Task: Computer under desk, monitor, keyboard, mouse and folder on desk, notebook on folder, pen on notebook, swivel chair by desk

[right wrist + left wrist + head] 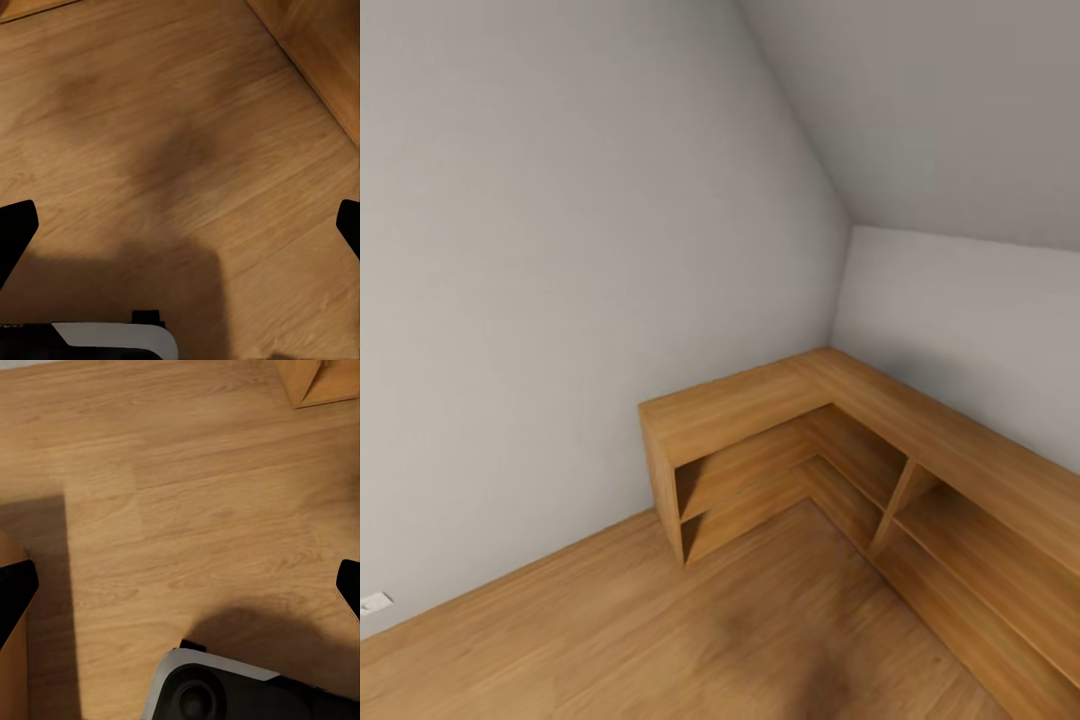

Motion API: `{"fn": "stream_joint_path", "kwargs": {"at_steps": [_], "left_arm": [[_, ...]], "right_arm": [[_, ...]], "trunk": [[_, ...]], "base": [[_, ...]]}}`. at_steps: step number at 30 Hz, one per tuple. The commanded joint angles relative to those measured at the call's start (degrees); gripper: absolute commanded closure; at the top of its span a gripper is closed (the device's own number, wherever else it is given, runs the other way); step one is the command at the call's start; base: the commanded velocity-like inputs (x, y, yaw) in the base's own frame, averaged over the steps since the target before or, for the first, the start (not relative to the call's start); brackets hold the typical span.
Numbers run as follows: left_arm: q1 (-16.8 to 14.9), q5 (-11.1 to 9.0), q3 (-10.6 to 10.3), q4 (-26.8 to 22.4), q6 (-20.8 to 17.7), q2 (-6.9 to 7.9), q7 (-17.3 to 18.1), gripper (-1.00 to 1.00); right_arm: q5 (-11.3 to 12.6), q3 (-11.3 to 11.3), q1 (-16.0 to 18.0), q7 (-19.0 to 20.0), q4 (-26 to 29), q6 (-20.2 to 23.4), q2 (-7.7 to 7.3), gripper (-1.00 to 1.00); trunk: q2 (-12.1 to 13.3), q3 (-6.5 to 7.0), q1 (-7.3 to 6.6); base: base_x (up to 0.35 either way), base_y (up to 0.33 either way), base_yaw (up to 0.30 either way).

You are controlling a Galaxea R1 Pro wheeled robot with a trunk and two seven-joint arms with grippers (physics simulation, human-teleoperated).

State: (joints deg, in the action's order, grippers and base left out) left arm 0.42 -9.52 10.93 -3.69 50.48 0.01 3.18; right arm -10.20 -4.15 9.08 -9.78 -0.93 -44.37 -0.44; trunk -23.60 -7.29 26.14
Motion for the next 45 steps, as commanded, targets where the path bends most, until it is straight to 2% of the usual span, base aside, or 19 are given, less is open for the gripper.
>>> {"fn": "stream_joint_path", "kwargs": {"at_steps": [1, 8, 19, 34, 39, 45], "left_arm": [[0.0, -0.4, 0.0, -0.1, 0.1, -0.01, 0.3, -1.0], [0.0, -0.5, 0.0, -0.1, 0.0, -0.01, 0.3, -1.0], [0.0, -0.5, 0.0, -0.1, -1.2, -0.01, 0.3, -1.0], [0.0, -0.5, 0.0, -0.1, -1.3, -0.01, 0.3, -1.0], [0.0, -0.5, -0.1, -0.1, -3.2, -0.01, 0.4, -1.0], [0.0, -0.5, -0.1, -0.2, -5.0, -0.01, 0.4, -1.0]], "right_arm": [[-0.6, -0.4, 0.1, -0.2, -0.1, -0.2, 0.0, -1.0], [-0.6, -0.4, 0.1, -0.2, -0.1, -0.2, 0.0, -1.0], [-0.7, -0.4, 0.1, -0.2, -0.1, -0.3, 0.0, -1.0], [-0.7, -0.4, 0.1, -0.1, -0.1, -0.2, 0.0, -1.0], [-0.7, -0.4, 0.1, -0.1, -0.1, -0.1, 0.04, -1.0], [-0.7, -0.4, 0.1, -0.1, -0.1, -0.1, 0.0, -1.0]], "trunk": [[-0.1, -0.1, 0.07], [-0.1, 0.09, 0.07], [-0.1, 0.98, 0.07], [-0.1, 2.11, 0.07], [-0.1, 2.19, 0.07], [-0.1, 2.34, 0.07]], "base": [[0.335, 0.0, -0.002], [0.251, 0.0, -0.001], [0.038, 0.0, -0.006], [0.271, 0.0, -0.159], [0.305, 0.0, -0.038], [0.075, 0.0, -0.123]]}}
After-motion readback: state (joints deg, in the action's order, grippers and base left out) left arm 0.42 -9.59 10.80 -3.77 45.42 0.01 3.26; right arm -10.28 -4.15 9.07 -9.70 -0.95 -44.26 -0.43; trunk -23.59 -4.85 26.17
